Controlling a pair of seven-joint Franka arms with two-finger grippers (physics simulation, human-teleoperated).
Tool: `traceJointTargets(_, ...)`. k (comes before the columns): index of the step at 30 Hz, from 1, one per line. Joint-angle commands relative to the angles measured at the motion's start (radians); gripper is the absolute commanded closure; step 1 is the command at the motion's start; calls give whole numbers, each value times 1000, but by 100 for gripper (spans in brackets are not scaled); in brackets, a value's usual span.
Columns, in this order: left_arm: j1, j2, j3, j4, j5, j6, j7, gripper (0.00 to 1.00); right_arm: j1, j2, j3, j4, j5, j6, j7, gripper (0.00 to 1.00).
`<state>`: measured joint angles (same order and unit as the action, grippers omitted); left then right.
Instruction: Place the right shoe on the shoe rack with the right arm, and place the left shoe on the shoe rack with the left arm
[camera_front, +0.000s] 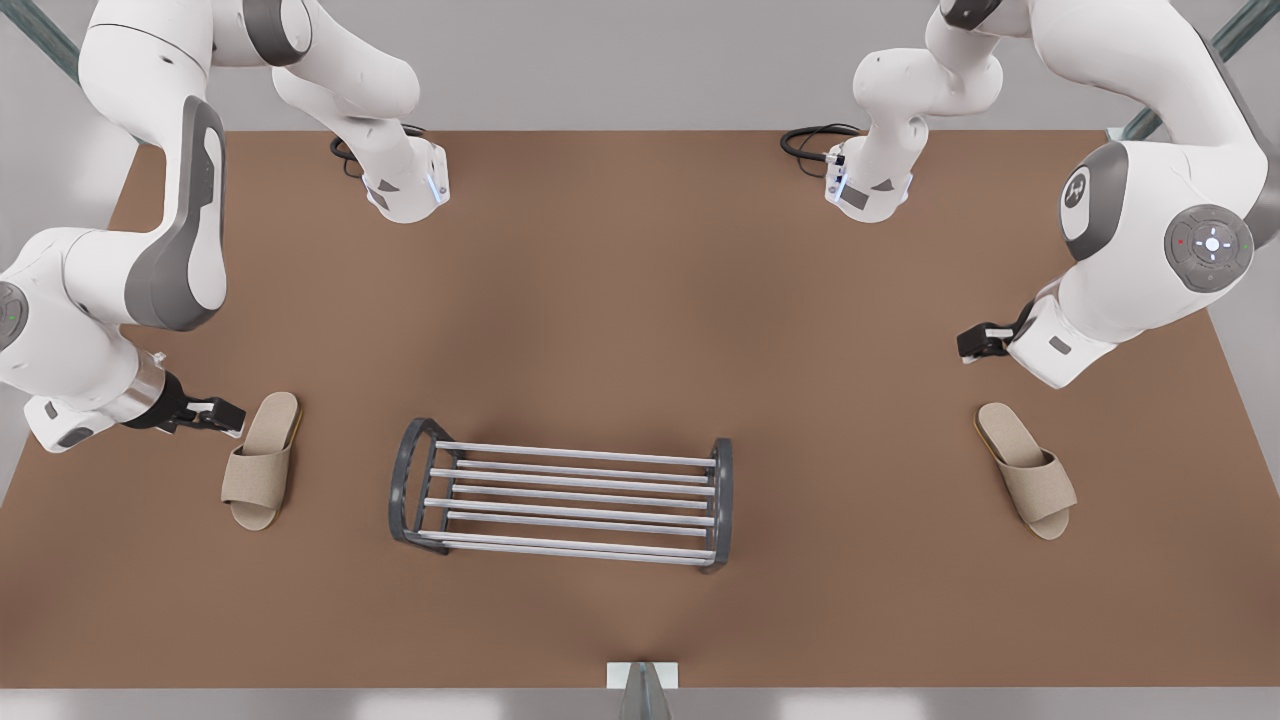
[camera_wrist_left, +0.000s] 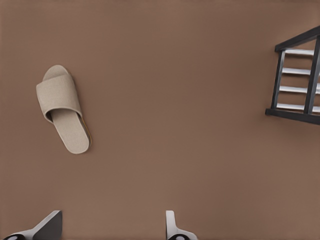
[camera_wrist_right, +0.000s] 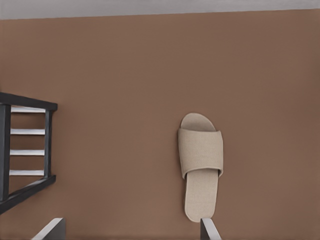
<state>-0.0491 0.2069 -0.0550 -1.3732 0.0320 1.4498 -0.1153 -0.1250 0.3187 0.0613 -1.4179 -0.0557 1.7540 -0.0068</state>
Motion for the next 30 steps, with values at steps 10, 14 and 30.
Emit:
traceJointTargets(10,-281,249,-14,2,647,84,-1311,0,-300,36,5,-12,10,-76,-465,0)
traceJointTargets(14,-271,224,35,-155,807,276,-1405,0,-1148,302,853,-99,-157,-64,-716,0)
traceJointTargets(30,-273,206,353,-675,1717,1167,-2870,0,-1510,931,1490,-812,-1584,588,-841,0)
